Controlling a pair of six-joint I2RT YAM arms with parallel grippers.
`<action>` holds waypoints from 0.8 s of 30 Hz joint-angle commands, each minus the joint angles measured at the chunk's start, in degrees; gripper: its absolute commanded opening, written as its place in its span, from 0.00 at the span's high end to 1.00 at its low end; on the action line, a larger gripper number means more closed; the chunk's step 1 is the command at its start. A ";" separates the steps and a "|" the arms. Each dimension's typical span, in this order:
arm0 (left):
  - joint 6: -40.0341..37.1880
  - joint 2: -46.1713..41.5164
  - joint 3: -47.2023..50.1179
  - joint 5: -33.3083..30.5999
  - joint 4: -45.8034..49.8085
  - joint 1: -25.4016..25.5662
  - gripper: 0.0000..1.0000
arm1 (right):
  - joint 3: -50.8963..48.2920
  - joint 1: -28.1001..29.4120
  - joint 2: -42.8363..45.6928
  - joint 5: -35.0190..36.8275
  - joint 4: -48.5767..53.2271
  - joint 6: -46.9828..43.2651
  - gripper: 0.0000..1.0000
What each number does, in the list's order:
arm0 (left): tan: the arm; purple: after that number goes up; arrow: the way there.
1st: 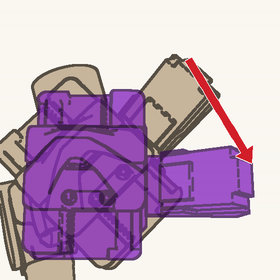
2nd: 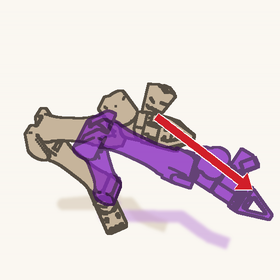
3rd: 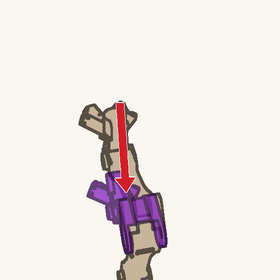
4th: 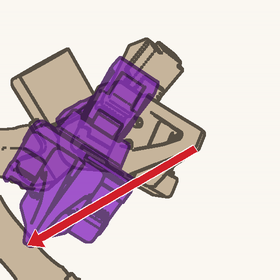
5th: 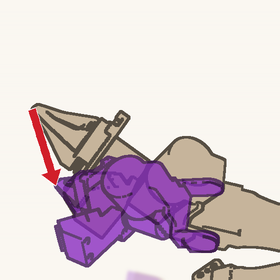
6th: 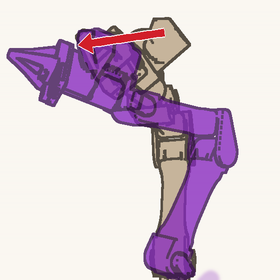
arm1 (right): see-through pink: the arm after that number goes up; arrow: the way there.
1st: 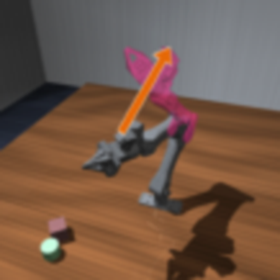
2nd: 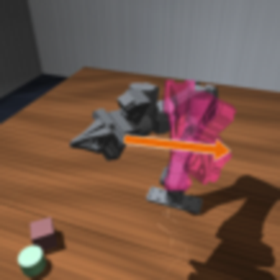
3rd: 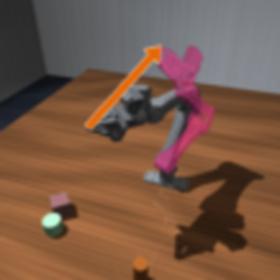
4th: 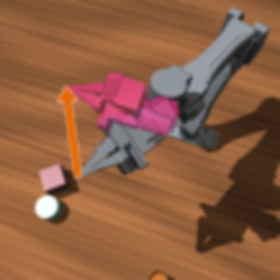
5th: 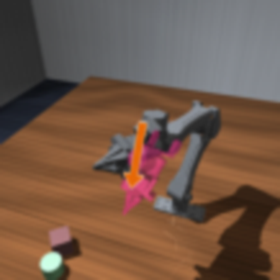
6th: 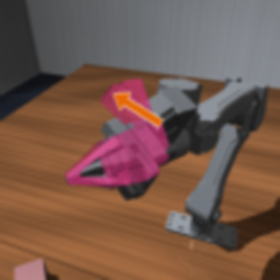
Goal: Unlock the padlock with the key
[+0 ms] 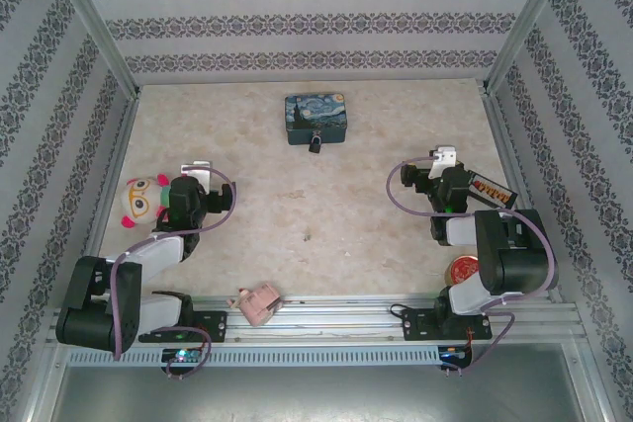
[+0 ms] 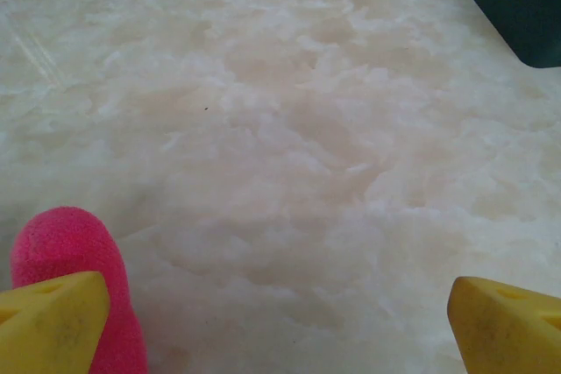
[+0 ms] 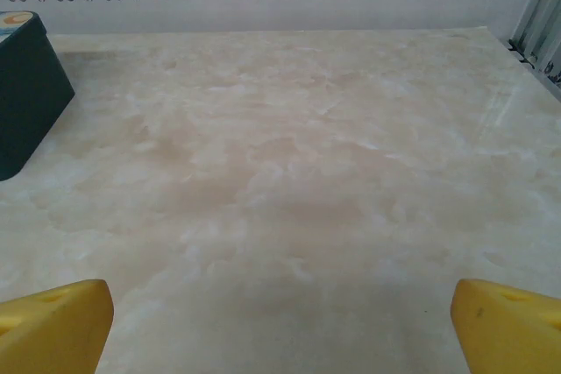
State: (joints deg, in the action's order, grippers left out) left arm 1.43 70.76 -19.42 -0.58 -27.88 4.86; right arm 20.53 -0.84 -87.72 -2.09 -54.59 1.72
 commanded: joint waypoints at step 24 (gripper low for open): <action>-0.56 0.58 -1.58 -0.83 -1.21 -0.47 0.01 | 0.91 0.84 0.02 0.94 0.00 0.49 0.02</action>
State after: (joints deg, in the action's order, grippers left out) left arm 1.43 71.05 -19.55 -0.67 -27.86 4.86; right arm 20.53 -0.49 -87.72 -1.89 -54.59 1.72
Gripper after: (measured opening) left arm 0.991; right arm 0.982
